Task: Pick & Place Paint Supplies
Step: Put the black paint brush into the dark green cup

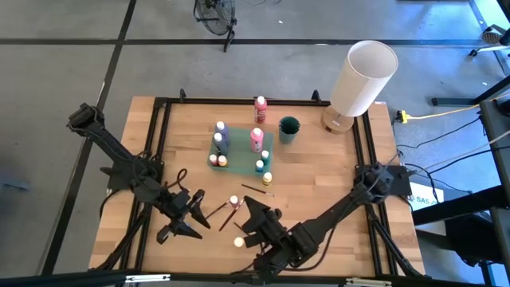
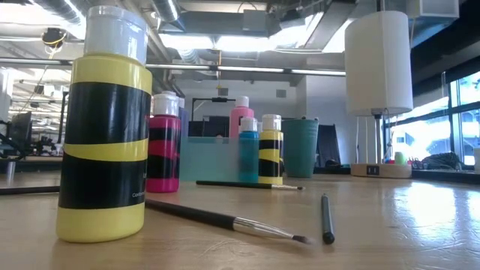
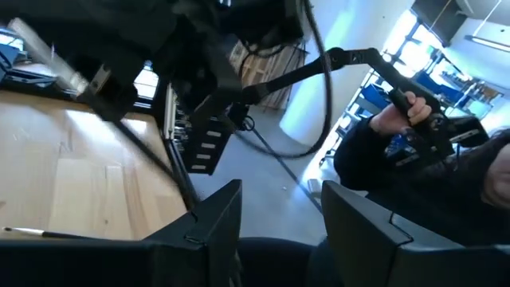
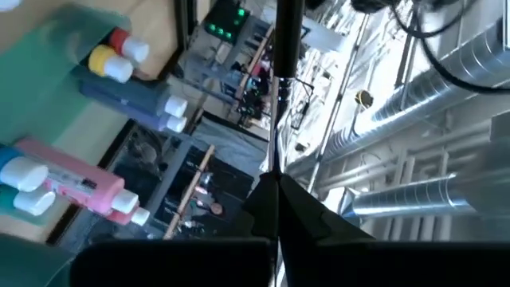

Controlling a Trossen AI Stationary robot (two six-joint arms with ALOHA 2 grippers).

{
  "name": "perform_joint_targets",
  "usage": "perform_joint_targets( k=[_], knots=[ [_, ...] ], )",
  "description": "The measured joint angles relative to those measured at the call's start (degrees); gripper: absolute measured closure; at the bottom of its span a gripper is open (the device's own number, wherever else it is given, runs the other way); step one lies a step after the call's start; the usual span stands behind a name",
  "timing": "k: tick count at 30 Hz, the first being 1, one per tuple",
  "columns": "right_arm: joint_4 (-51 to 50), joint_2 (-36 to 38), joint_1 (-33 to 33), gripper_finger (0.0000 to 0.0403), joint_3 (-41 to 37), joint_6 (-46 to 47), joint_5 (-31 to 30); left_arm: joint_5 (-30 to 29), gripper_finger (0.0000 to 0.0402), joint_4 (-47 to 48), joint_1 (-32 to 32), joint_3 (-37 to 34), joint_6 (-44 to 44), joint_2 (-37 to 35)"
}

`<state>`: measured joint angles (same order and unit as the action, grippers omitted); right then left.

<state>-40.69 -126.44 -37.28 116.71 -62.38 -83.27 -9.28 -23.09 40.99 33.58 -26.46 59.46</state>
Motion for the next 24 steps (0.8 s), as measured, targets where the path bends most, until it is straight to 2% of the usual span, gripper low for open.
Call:
perform_joint_targets(
  k=[11,19,24],
  knots=[
    [2.81,-0.78,0.59,0.0403,-0.09,-4.24,0.78,-3.89,0.0233,2.4,-3.64,-0.03,-5.75,0.0],
    [3.86,-0.78,2.44,0.0403,-0.11,-6.01,0.99,-3.34,0.0233,2.44,-6.89,-0.04,-8.66,0.0],
    [3.92,-0.78,3.21,0.0403,-0.11,-6.05,0.99,-0.68,0.0233,3.87,-8.33,-0.04,-9.64,0.0]
  ],
)
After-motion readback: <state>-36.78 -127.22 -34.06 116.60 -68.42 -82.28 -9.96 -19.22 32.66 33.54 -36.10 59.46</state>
